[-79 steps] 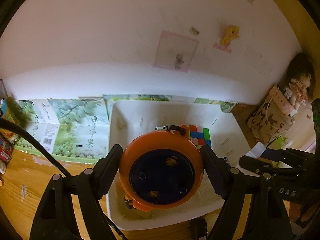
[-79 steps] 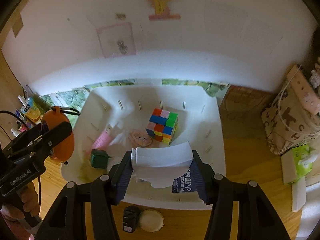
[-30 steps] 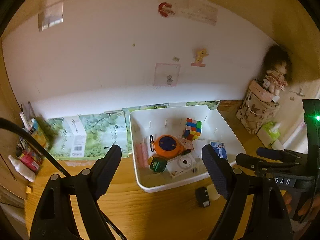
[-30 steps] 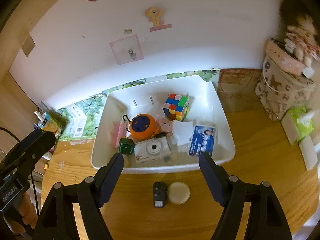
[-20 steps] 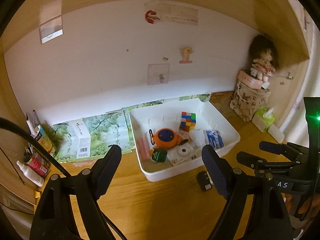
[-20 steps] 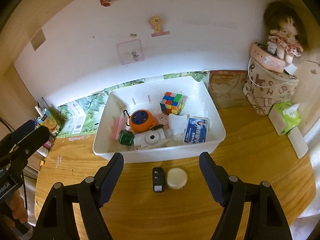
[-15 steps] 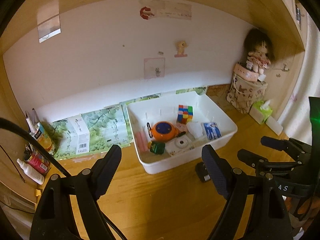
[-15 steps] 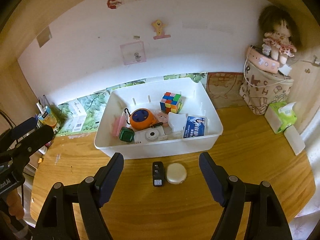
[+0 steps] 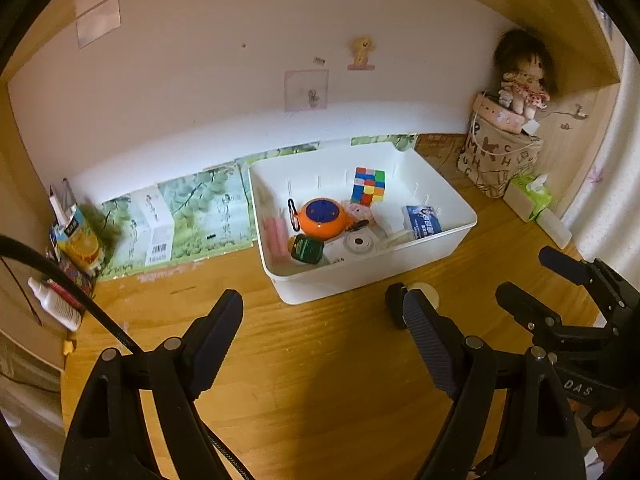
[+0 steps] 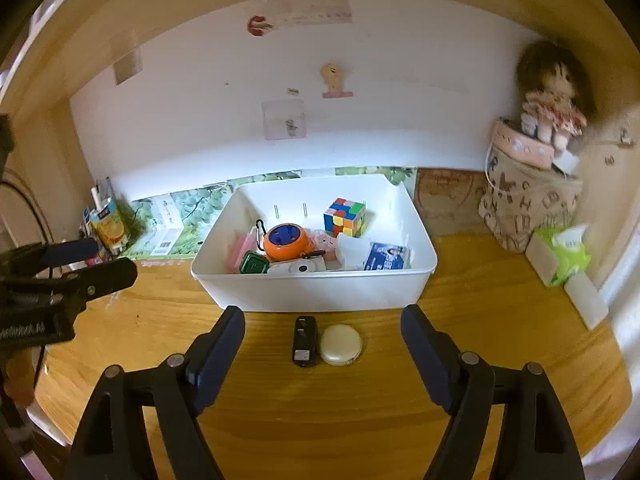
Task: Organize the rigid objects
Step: 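Move both tools toward the black charger and beige round case, then grasp the black charger with the left tool while the right tool grasps the beige round case, then carry the black charger and beige case over the white bin with both tools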
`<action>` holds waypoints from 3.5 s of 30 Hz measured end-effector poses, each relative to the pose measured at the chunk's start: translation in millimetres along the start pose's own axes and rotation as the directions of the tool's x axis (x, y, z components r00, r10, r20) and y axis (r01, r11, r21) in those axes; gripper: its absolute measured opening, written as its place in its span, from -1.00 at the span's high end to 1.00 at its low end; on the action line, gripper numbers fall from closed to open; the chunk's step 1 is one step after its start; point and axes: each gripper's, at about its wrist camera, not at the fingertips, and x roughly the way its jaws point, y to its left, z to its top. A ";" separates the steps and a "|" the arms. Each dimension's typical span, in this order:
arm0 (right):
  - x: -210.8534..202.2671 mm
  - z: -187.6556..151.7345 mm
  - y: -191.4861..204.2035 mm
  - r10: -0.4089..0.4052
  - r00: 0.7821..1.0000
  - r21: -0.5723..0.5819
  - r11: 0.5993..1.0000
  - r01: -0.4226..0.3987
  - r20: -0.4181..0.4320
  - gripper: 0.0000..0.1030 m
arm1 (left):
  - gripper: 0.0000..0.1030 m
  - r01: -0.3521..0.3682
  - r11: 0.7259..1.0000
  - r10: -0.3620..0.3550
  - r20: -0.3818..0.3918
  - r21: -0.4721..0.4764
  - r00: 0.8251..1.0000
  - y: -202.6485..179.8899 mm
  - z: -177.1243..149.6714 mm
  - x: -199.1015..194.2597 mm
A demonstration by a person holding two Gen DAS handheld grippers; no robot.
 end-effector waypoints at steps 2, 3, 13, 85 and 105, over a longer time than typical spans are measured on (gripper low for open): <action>1.4 -2.6 -1.7 0.015 1.000 -0.048 0.999 -0.015 0.017 -0.58 | -0.64 -0.028 0.999 0.028 -0.017 -0.016 0.999 -3.9 -1.7 3.3; 3.2 -4.0 -2.0 0.021 1.000 -0.073 0.997 -0.020 0.017 -0.58 | -0.64 -0.032 0.999 0.032 -0.024 -0.026 0.999 -5.8 -2.8 4.7; 19.0 -19.9 -11.7 0.142 0.990 -0.269 0.954 -0.134 0.010 -0.58 | -0.65 -0.105 0.977 0.081 -0.134 -0.184 0.988 -19.8 -20.4 30.0; 170.6 -63.3 -21.7 0.316 0.901 -0.491 0.759 -0.428 -0.297 -0.43 | 0.38 -0.034 0.832 -0.167 -0.308 -0.554 0.936 -51.3 -34.1 196.8; 173.4 -56.9 -2.9 0.278 0.919 -0.515 0.765 -0.387 -0.279 -0.08 | 0.43 -0.140 0.806 -0.044 -0.295 -0.575 0.955 -17.4 -47.3 130.5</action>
